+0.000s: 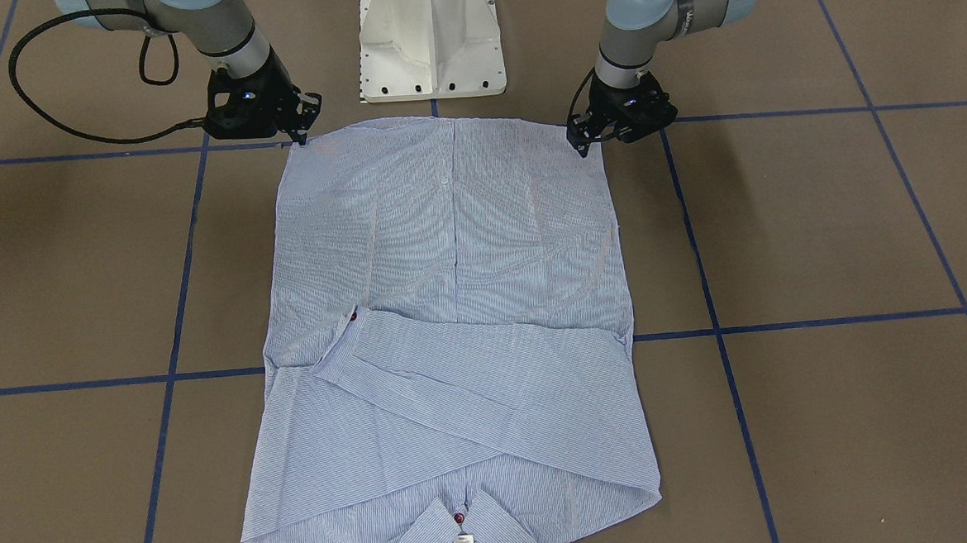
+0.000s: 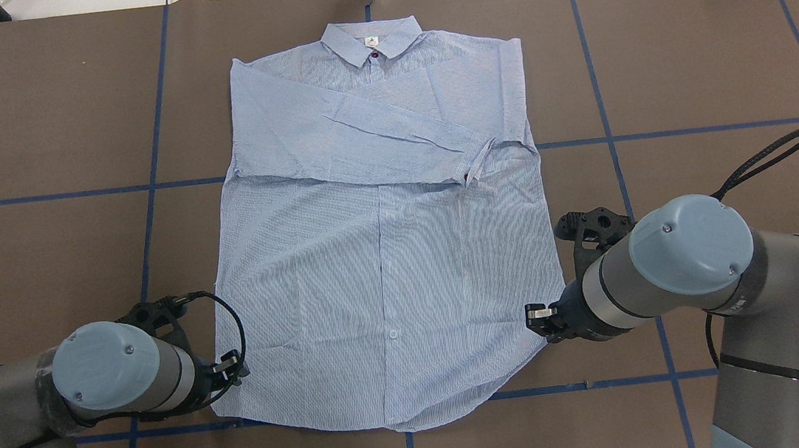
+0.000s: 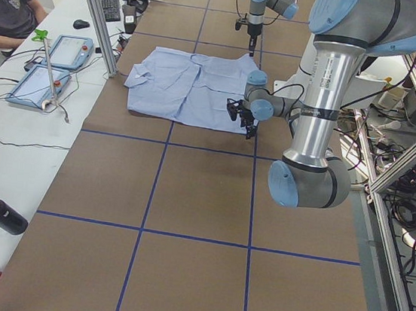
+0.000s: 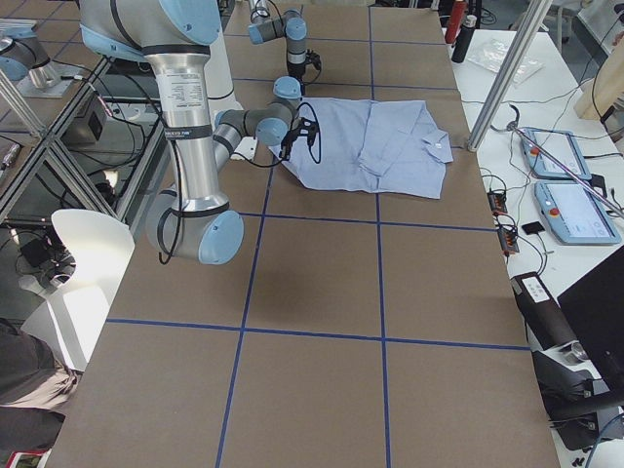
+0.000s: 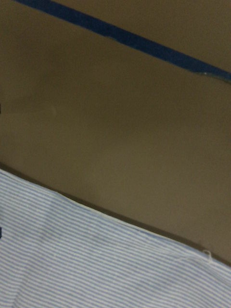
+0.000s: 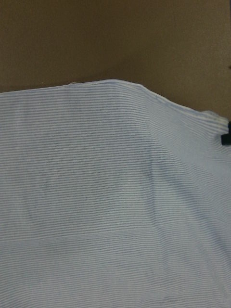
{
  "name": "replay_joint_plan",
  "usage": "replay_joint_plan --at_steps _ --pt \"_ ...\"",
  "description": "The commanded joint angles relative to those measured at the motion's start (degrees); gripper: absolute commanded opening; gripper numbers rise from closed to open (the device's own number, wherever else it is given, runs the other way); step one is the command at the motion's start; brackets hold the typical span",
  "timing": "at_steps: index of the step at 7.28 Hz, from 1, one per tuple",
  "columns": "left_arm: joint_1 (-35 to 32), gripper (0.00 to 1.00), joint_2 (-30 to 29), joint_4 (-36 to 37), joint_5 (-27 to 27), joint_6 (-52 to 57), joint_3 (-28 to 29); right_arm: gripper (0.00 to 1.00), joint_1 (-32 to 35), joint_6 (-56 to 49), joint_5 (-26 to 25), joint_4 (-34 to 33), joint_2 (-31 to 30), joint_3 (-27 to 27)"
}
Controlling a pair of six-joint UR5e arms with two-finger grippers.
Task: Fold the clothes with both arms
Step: 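Slide both grippers down to the hem corners nearest the robot and grasp them, then lift the hem with both grippers and fold it up toward the collar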
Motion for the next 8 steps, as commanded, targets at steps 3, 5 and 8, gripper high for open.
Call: replay_joint_plan --at_steps 3,5,8 --pt "1.4 0.57 0.0 0.0 -0.1 -0.4 -0.2 0.00 0.4 -0.1 -0.1 -0.5 -0.2 -0.2" --pt "1.5 0.47 -0.3 0.1 -0.2 -0.4 -0.2 0.00 1.0 -0.3 0.0 -0.6 -0.2 -0.3" --pt "1.4 0.00 -0.5 1.9 -0.5 -0.6 -0.8 0.00 1.5 -0.3 0.0 -1.4 -0.2 0.0"
